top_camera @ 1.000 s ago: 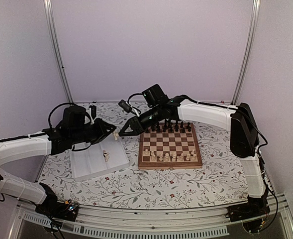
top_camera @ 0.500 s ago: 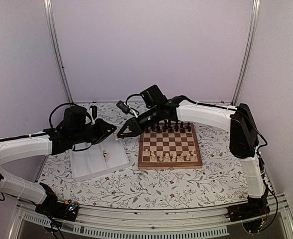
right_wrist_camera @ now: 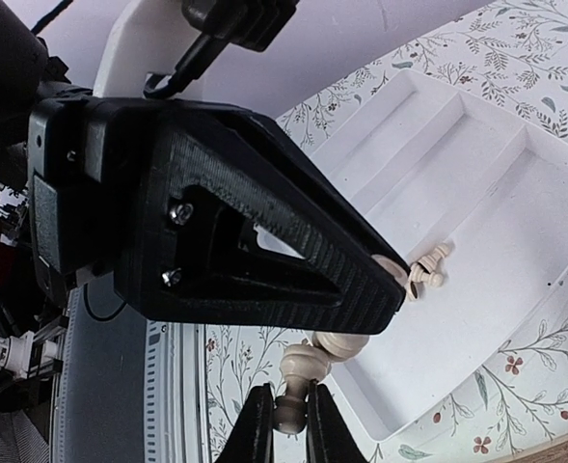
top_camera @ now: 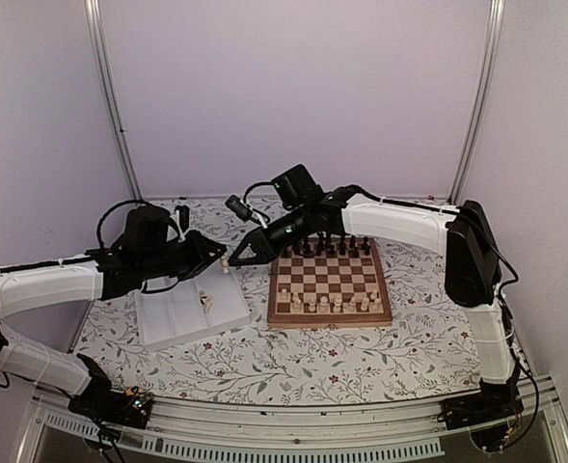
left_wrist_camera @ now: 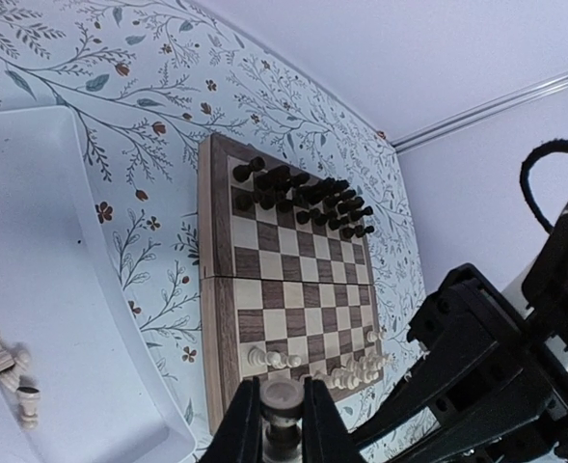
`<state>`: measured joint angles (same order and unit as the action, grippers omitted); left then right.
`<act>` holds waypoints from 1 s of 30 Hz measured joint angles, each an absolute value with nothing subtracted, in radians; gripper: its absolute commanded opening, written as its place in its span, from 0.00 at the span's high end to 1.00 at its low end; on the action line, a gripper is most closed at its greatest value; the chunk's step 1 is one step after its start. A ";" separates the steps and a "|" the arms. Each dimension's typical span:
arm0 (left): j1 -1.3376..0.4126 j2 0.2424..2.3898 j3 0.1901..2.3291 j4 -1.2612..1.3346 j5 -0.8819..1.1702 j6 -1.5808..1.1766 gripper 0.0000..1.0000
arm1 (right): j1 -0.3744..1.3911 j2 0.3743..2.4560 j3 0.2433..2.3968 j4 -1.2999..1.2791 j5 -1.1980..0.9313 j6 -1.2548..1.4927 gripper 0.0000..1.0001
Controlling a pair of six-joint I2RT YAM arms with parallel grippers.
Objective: Set up the chess pieces on the board
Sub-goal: Place the chess piece on the chessboard.
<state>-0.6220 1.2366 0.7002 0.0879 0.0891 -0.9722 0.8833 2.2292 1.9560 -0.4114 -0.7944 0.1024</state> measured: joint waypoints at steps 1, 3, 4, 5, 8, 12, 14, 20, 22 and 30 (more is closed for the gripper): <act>-0.622 1.239 0.701 0.089 0.089 -0.972 1.00 | 0.883 2.229 1.956 -0.411 -0.794 0.101 0.97; -0.622 1.244 0.702 0.091 0.089 -0.970 1.00 | 0.884 2.229 1.956 -0.412 -0.789 0.094 0.97; -0.622 1.246 0.703 0.091 0.089 -0.969 1.00 | 0.884 2.229 1.956 -0.413 -0.786 0.092 0.98; -0.622 1.247 0.704 0.089 0.089 -0.967 1.00 | 0.883 2.229 1.956 -0.414 -0.783 0.089 0.98; -0.622 1.249 0.720 0.063 0.082 -0.945 1.00 | 0.880 2.229 1.956 -0.441 -0.763 0.057 0.98; -0.622 1.250 0.770 -0.019 0.047 -0.887 1.00 | 0.856 2.198 1.924 -0.525 -0.711 -0.066 0.98; -0.622 1.249 0.788 -0.053 0.027 -0.857 1.00 | 0.825 2.168 1.906 -0.583 -0.678 -0.123 0.98; -0.622 1.253 0.821 -0.152 -0.018 -0.767 1.00 | 0.661 2.029 1.886 -0.839 -0.515 -0.424 0.97; -0.622 1.259 0.827 -0.168 -0.020 -0.745 1.00 | 0.617 1.983 1.847 -0.902 -0.435 -0.520 0.97; -0.622 1.327 0.838 -0.197 -0.010 -0.701 1.00 | 0.585 1.938 1.698 -1.113 -0.162 -0.757 0.97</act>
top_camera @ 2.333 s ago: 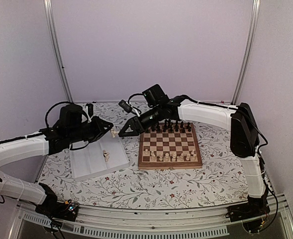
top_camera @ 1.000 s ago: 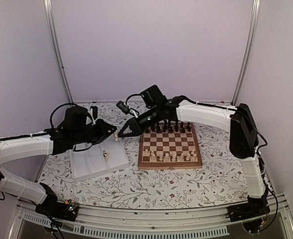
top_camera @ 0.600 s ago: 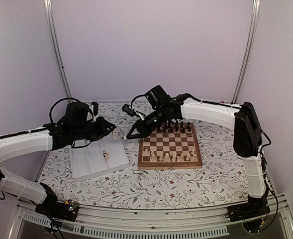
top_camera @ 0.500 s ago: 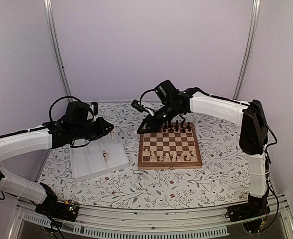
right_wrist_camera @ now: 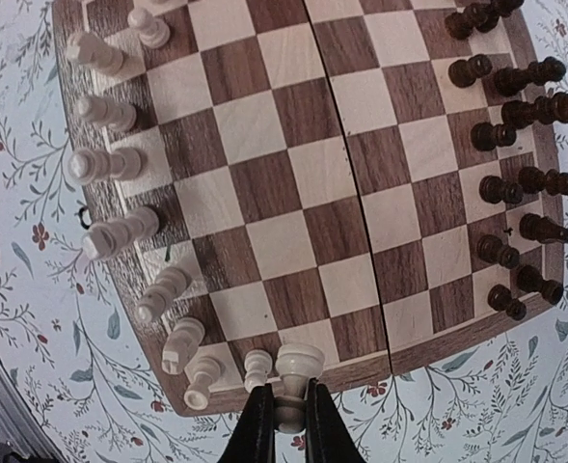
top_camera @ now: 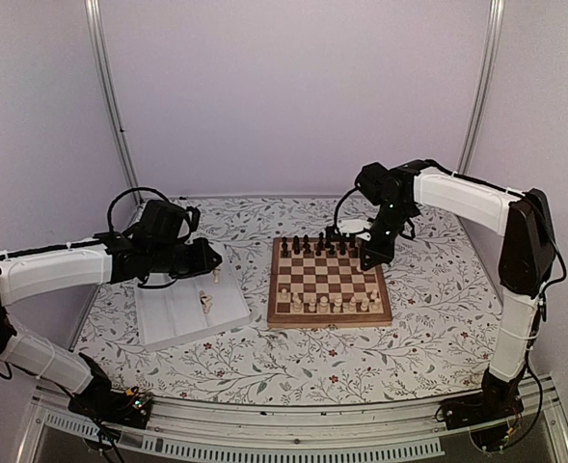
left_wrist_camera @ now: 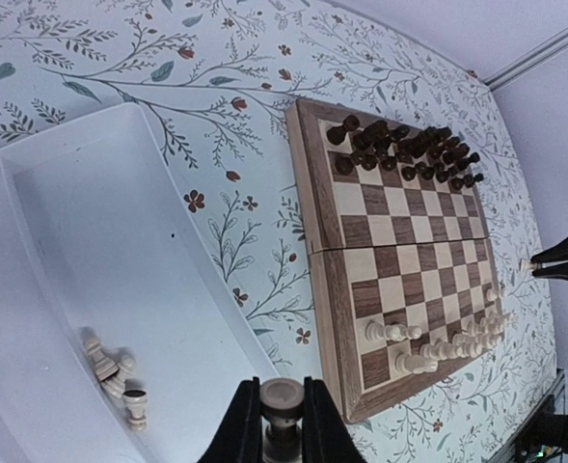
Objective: Set up the chess pieces on the board
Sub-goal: Place the chess piece on the chessboard.
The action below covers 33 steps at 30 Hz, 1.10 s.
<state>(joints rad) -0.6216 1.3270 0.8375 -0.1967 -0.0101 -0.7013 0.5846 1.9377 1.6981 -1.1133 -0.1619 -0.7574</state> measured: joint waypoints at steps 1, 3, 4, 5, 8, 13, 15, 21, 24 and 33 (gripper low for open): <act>-0.622 1.332 0.838 -0.200 -0.006 -0.699 1.00 | 0.585 1.938 1.694 -1.130 -0.142 -0.772 0.97; -0.621 1.334 0.838 -0.201 0.000 -0.699 1.00 | 0.585 1.941 1.694 -1.150 -0.116 -0.791 0.96; -0.621 1.334 0.838 -0.200 0.003 -0.699 1.00 | 0.585 1.944 1.695 -1.157 -0.108 -0.799 0.96; -0.621 1.334 0.838 -0.200 0.007 -0.699 1.00 | 0.585 1.949 1.697 -1.162 -0.104 -0.803 0.96; -0.621 1.334 0.837 -0.200 0.014 -0.699 1.00 | 0.585 1.992 1.720 -1.182 -0.102 -0.808 0.96; -0.621 1.334 0.835 -0.199 0.015 -0.699 1.00 | 0.594 2.069 1.736 -1.194 -0.102 -0.808 0.95; -0.622 1.334 0.834 -0.200 0.016 -0.699 1.00 | 0.599 2.085 1.737 -1.198 -0.101 -0.808 0.95; -0.621 1.334 0.826 -0.198 0.019 -0.699 1.00 | 0.615 2.102 1.742 -1.213 -0.097 -0.808 0.94; -0.621 1.334 0.825 -0.197 0.020 -0.699 1.00 | 0.620 2.104 1.742 -1.217 -0.095 -0.808 0.94; -0.622 1.337 0.825 -0.196 0.023 -0.699 1.00 | 0.628 2.119 1.742 -1.242 -0.091 -0.808 0.93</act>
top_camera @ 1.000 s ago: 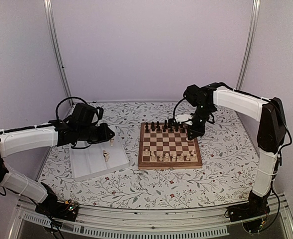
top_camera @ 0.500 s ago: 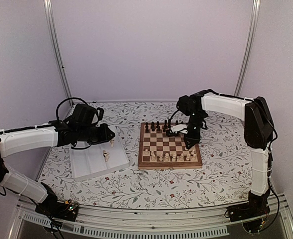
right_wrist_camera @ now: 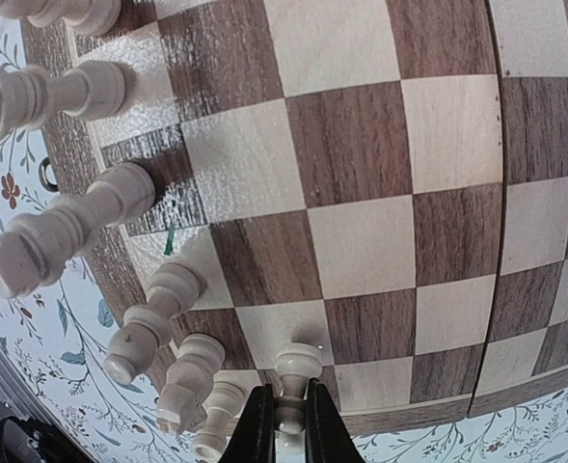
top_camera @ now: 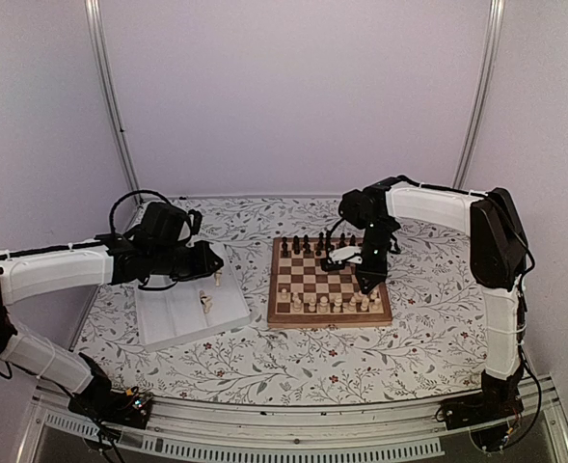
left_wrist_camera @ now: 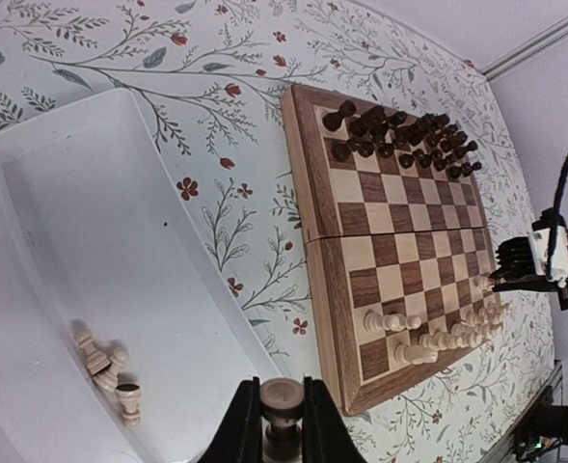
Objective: Set up the chess pieces on the board
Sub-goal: Place the chess piece on the chessboard.
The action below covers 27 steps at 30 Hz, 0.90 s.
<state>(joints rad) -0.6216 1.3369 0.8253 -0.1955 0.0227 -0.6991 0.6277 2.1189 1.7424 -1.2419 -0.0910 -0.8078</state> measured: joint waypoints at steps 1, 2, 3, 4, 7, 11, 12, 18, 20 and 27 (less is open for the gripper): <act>-0.621 1.338 0.825 -0.196 0.023 -0.699 1.00 | 0.628 2.119 1.742 -1.244 -0.091 -0.808 0.93; -0.621 1.340 0.825 -0.196 0.023 -0.699 1.00 | 0.628 2.119 1.742 -1.246 -0.091 -0.808 0.93; -0.621 1.342 0.825 -0.194 0.023 -0.699 1.00 | 0.628 2.120 1.742 -1.247 -0.091 -0.808 0.93; -0.621 1.345 0.825 -0.194 0.023 -0.699 1.00 | 0.628 2.121 1.742 -1.249 -0.091 -0.808 0.93; -0.621 1.353 0.825 -0.192 0.027 -0.699 1.00 | 0.629 2.126 1.743 -1.250 -0.091 -0.808 0.93; -0.621 1.359 0.825 -0.192 0.033 -0.699 1.00 | 0.635 2.132 1.745 -1.251 -0.091 -0.808 0.91; -0.621 1.359 0.825 -0.192 0.035 -0.699 1.00 | 0.638 2.133 1.748 -1.251 -0.091 -0.807 0.91; -0.621 1.360 0.825 -0.192 0.038 -0.699 1.00 | 0.647 2.147 1.767 -1.253 -0.092 -0.804 0.87; -0.621 1.360 0.825 -0.192 0.038 -0.699 1.00 | 0.648 2.148 1.770 -1.253 -0.092 -0.803 0.85; -0.621 1.369 0.825 -0.185 0.041 -0.699 1.00 | 0.648 2.149 1.770 -1.254 -0.091 -0.801 0.83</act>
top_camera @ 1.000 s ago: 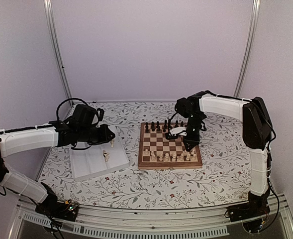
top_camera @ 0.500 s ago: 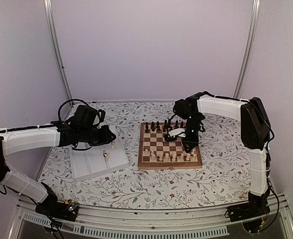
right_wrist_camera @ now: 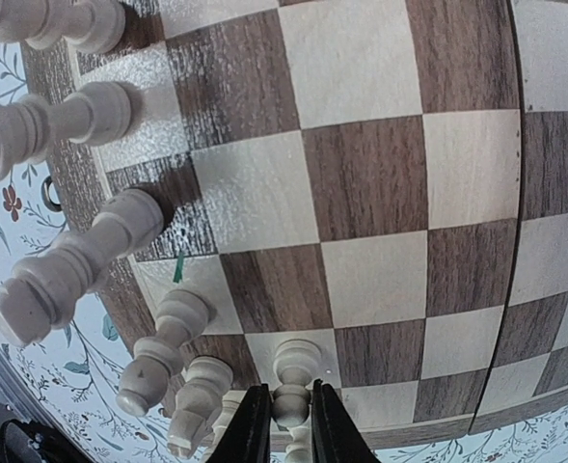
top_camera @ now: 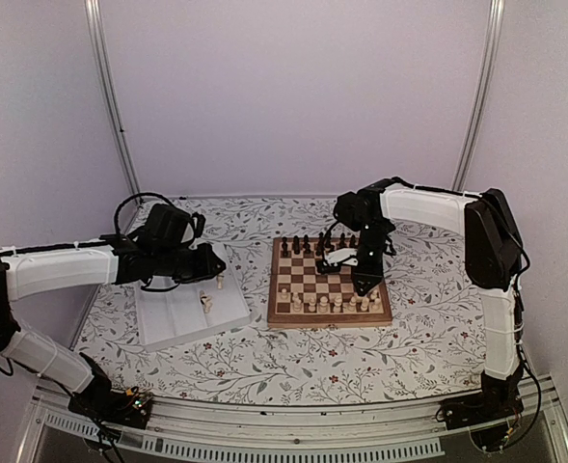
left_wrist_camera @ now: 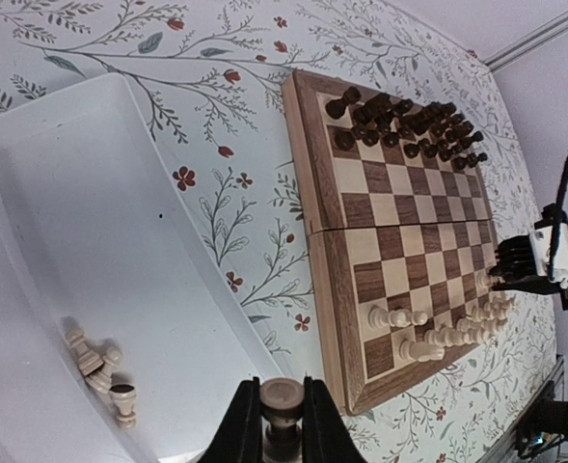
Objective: Set up the chess pieces on the board
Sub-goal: Place the chess piece on the chessboard.
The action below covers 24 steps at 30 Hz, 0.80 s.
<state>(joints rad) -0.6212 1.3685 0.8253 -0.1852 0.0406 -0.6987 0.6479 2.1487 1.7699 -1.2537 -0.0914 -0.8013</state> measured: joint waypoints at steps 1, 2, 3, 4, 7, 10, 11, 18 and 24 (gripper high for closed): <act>-0.621 1.370 0.825 -0.184 0.041 -0.699 1.00 | 0.648 2.149 1.770 -1.254 -0.091 -0.802 0.83; -0.621 1.371 0.825 -0.184 0.041 -0.699 1.00 | 0.648 2.149 1.770 -1.254 -0.092 -0.801 0.83; -0.621 1.372 0.825 -0.184 0.042 -0.699 1.00 | 0.648 2.149 1.770 -1.255 -0.092 -0.801 0.83; -0.621 1.373 0.825 -0.183 0.042 -0.699 1.00 | 0.648 2.149 1.770 -1.257 -0.092 -0.801 0.83; -0.621 1.375 0.825 -0.180 0.042 -0.699 1.00 | 0.648 2.149 1.770 -1.261 -0.092 -0.802 0.83; -0.621 1.375 0.825 -0.178 0.042 -0.699 1.00 | 0.648 2.149 1.770 -1.264 -0.092 -0.802 0.83; -0.621 1.375 0.825 -0.178 0.042 -0.699 1.00 | 0.648 2.149 1.770 -1.266 -0.092 -0.802 0.83; -0.621 1.382 0.825 -0.178 0.045 -0.696 1.00 | 0.649 2.149 1.770 -1.275 -0.093 -0.802 0.82; -0.621 1.382 0.825 -0.178 0.043 -0.690 1.00 | 0.649 2.149 1.787 -1.276 -0.086 -0.804 0.69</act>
